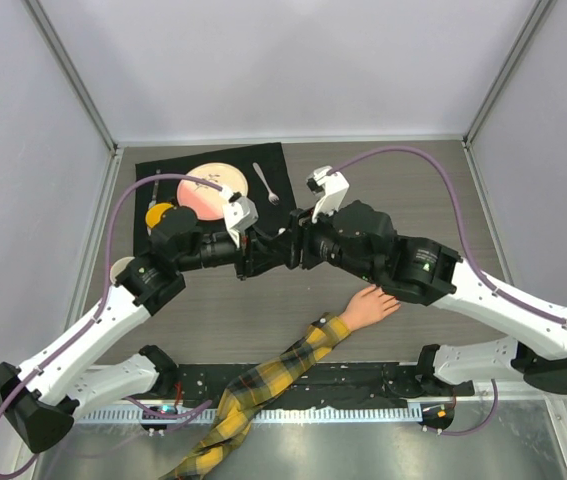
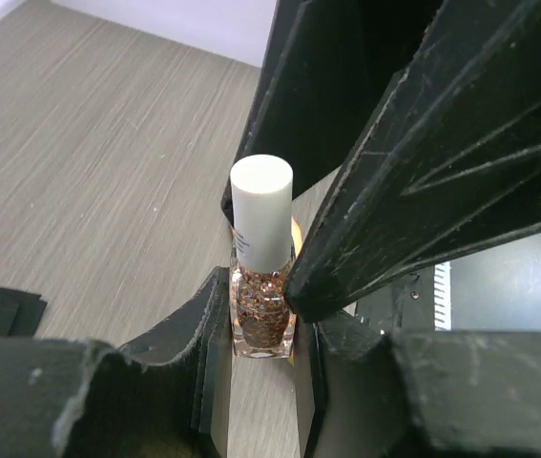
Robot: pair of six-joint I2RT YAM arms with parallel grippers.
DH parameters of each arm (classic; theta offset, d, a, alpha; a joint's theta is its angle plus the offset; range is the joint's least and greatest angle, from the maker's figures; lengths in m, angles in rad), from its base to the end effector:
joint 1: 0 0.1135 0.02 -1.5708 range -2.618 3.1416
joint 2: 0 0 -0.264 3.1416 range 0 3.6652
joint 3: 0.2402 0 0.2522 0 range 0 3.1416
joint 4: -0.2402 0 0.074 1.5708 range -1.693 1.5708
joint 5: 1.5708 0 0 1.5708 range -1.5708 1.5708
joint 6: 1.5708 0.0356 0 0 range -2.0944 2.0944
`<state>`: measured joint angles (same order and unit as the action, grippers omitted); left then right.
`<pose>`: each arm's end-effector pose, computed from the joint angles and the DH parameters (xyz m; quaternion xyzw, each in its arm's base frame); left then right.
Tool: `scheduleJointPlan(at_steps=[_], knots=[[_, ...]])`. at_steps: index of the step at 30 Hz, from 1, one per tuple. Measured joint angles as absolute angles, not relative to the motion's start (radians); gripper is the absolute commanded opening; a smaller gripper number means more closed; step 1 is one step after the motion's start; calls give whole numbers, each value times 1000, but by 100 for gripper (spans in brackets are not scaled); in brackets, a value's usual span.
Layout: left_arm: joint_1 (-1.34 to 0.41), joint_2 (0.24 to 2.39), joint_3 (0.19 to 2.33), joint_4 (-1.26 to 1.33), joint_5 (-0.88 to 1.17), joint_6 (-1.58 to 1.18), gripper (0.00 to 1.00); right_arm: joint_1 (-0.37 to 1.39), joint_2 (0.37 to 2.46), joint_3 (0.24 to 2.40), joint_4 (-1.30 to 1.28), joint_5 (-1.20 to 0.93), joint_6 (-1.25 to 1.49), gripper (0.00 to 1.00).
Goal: Paint the nails
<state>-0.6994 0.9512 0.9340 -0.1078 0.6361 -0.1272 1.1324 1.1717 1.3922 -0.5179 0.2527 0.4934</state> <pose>0.1505 -0.1543 0.3714 0.3995 0.6249 -0.4671 0.4813 0.1129 0.2199 0.4371 -0.1794 0.7808 0.3587 0.4790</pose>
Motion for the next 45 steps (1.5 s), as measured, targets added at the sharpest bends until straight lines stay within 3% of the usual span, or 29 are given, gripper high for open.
scheduleJointPlan(at_steps=[2, 3, 4, 8, 15, 16, 17, 20, 25, 31, 38, 45], knots=[[-699, 949, 925, -111, 632, -128, 0, 1155, 1192, 1405, -524, 297, 481, 24], [-698, 949, 923, -111, 635, -131, 0, 1163, 1197, 1407, -532, 324, 469, 7], [-698, 946, 922, -111, 646, -132, 0, 1165, 1198, 1408, -544, 344, 459, 1], [-687, 945, 920, -116, 771, -153, 0, 1172, 1165, 1374, -530, 300, 368, 1], [-701, 956, 909, -10, 1197, -315, 0, 1075, 1016, 1185, -319, -353, 260, 1], [-701, 951, 909, -6, 1224, -317, 0, 1070, 1016, 1171, -287, -397, 262, 1], [-702, 949, 909, -5, 1242, -318, 0, 1068, 1016, 1161, -260, -427, 265, 21], [-702, 947, 911, -15, 1262, -301, 0, 1066, 1009, 1157, -242, -447, 279, 54], [-704, 966, 936, -81, 1211, -220, 0, 1073, 1008, 1178, -305, -307, 308, 72], [-706, 987, 965, -153, 1124, -139, 0, 1079, 1005, 1243, -418, -124, 339, 75], [-706, 1000, 968, -223, 1031, -81, 0, 1081, 1049, 1370, -519, -51, 371, 72], [-706, 1000, 968, -242, 996, -66, 0, 1083, 1103, 1422, -614, -47, 369, 61]])
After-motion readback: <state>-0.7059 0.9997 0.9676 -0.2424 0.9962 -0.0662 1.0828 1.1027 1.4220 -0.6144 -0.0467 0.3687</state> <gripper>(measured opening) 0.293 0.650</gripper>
